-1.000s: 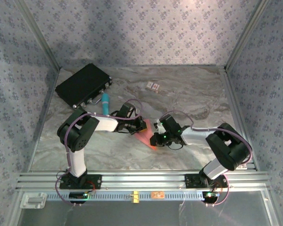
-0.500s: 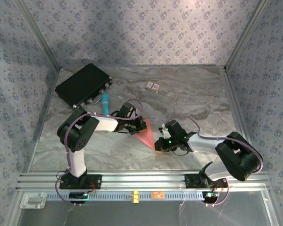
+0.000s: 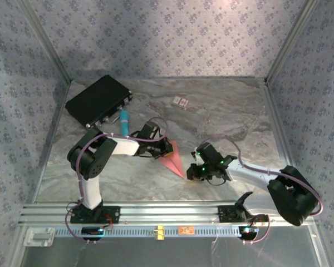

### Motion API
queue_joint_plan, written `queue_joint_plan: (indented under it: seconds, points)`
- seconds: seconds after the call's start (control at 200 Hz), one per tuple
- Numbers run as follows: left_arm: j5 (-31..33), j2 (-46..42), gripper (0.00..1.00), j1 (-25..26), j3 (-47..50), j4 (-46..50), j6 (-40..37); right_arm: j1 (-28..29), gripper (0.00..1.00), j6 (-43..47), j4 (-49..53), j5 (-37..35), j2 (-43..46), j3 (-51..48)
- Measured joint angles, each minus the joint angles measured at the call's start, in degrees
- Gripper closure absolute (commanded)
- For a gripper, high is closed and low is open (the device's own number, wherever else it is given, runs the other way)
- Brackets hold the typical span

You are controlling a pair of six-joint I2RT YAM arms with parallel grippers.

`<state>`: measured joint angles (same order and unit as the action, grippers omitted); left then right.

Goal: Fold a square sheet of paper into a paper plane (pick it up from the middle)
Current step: Fourth fold the wing at the center of the table.

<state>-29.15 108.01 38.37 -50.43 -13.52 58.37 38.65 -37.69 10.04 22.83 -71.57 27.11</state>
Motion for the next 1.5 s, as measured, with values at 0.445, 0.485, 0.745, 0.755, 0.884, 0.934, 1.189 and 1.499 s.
queue_joint_plan:
  seconds: [0.445,0.485,0.745,0.755,0.884,0.934,1.189,1.499]
  points:
    - [-0.02,0.0,0.92,0.0,0.13,-0.31,0.0,-0.46,0.94,0.2,-4.28,5.07,-17.33,16.17]
    - [-0.02,0.0,0.92,0.0,0.13,-0.28,0.0,-0.07,0.94,0.2,-4.33,5.05,-18.93,17.07]
    - [-0.02,0.0,0.92,0.0,0.13,-0.31,0.0,0.24,0.95,0.09,-4.87,5.05,-23.28,17.84]
    - [-0.02,0.0,0.92,0.0,0.13,-0.31,0.0,0.2,0.95,0.04,-5.03,5.05,-23.28,17.73]
    - [-0.04,0.0,0.92,0.0,0.15,-0.31,-0.02,-0.02,0.96,-0.42,-8.13,5.57,-23.32,14.08]
    - [-0.04,0.0,0.92,0.0,0.17,-0.37,-0.02,-0.04,0.96,-0.5,-9.33,5.95,-23.15,13.4]
    - [-0.02,0.0,0.92,0.0,0.24,-0.44,-0.02,0.13,0.96,-0.9,-12.74,5.88,-21.33,10.38]
    - [-0.02,0.0,0.92,0.0,0.28,-0.55,0.02,1.86,0.97,-0.44,-9.05,5.92,-16.98,7.1]
